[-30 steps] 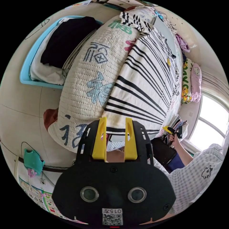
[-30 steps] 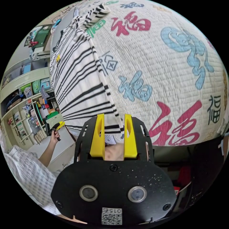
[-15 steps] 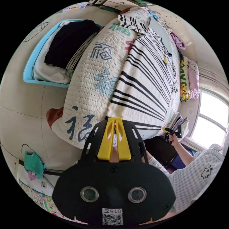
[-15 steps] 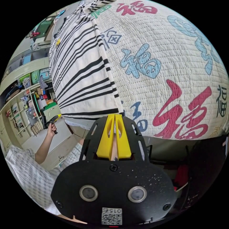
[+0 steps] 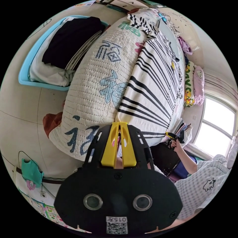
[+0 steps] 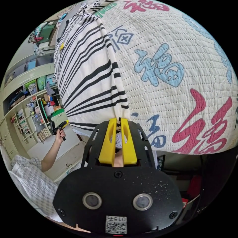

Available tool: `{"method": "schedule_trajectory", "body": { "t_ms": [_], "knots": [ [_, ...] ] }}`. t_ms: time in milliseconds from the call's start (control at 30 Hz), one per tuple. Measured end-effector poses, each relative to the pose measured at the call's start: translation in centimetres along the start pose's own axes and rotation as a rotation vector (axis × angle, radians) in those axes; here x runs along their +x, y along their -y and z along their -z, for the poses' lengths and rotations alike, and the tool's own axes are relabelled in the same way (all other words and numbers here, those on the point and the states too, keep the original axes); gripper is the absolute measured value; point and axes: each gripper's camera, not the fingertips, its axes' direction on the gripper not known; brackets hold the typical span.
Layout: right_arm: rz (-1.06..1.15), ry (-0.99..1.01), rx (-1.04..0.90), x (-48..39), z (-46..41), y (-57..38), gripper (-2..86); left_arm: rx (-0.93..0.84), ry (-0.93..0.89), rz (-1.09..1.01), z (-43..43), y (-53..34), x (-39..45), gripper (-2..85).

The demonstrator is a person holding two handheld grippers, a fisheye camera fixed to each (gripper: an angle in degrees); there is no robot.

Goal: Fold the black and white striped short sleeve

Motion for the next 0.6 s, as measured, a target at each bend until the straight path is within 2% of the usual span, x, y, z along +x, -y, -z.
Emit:
{"method": "schedule_trajectory", "body": {
  "t_ms": [267,600],
  "knots": [
    [0.067,-0.037,0.057,-3.8,2.4,-5.1,-0.4,0.050,0.070,-0.025,-1.0,-1.3,3.3,-0.8],
    [0.026,-0.139,-0.020,-7.3,-0.5,-8.5,-0.4,-0.012,0.204,-0.016,-6.4,-1.1,7.2,-0.8]
  ]
}}
